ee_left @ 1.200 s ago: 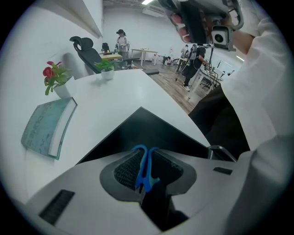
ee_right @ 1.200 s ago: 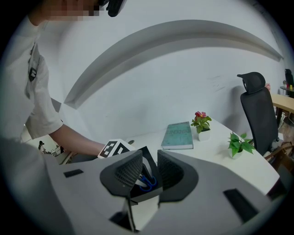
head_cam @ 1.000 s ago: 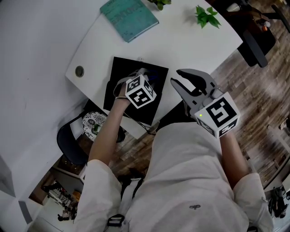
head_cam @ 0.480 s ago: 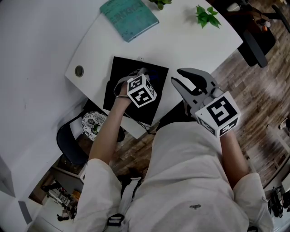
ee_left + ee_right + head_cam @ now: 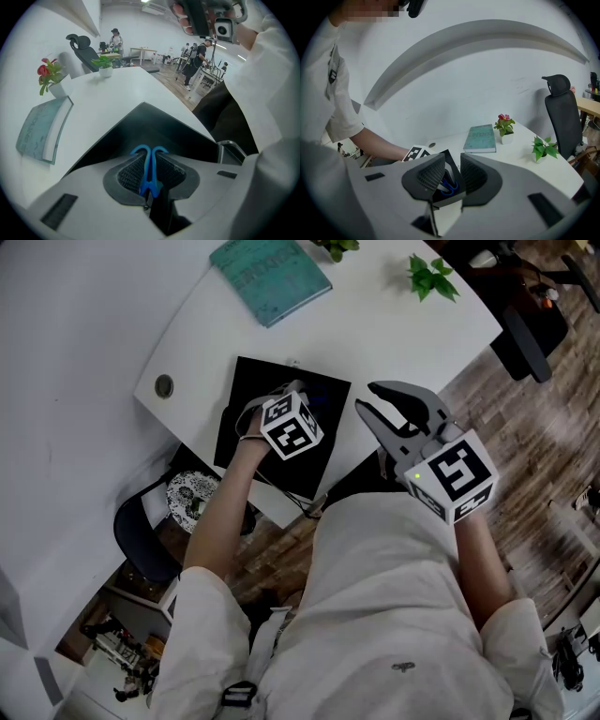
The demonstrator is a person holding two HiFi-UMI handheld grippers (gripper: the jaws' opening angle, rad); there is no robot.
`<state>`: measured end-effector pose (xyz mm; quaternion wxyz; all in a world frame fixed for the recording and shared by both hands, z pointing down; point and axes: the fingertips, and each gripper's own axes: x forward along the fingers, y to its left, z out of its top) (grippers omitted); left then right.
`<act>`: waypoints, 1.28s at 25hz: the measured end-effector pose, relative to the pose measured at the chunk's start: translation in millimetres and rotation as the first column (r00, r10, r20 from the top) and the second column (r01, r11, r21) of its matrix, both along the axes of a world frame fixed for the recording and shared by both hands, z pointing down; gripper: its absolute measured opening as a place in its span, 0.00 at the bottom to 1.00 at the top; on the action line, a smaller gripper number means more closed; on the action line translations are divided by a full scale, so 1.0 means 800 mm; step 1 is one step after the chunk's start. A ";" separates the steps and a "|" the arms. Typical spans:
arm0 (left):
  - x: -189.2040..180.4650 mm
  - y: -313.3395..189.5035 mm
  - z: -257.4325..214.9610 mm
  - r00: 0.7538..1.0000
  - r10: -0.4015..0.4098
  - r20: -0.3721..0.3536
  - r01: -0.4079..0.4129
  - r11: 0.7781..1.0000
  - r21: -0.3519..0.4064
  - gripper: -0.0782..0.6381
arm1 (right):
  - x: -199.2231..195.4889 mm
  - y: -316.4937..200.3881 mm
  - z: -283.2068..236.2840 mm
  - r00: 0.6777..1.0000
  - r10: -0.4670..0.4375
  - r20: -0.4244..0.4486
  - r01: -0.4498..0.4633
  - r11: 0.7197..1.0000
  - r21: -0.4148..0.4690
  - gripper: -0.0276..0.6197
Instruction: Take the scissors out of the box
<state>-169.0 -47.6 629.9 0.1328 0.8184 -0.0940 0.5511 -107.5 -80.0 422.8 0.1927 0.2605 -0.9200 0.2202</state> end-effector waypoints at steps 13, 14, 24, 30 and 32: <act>0.002 -0.003 -0.032 0.998 -0.013 -0.058 0.018 0.997 0.076 0.23 | -0.006 -0.002 -0.004 1.000 0.002 -0.007 -0.001 1.000 0.023 0.20; 0.002 -0.004 -0.036 0.998 -0.017 -0.065 0.022 0.996 0.085 0.23 | -0.006 -0.002 -0.005 1.000 0.002 -0.007 -0.002 1.000 0.025 0.20; -0.002 -0.021 -0.075 0.988 -0.102 -0.113 0.123 0.973 0.194 0.23 | -0.005 -0.014 -0.014 0.999 -0.045 0.002 0.045 0.998 0.051 0.20; 0.000 -0.026 -0.097 0.977 -0.179 -0.117 0.202 0.950 0.238 0.23 | 0.002 -0.018 -0.020 0.993 -0.118 0.015 0.117 0.991 0.057 0.20; 0.000 -0.031 -0.102 0.969 -0.218 -0.114 0.241 0.937 0.253 0.23 | 0.005 -0.020 -0.023 0.988 -0.153 0.023 0.151 0.987 0.061 0.20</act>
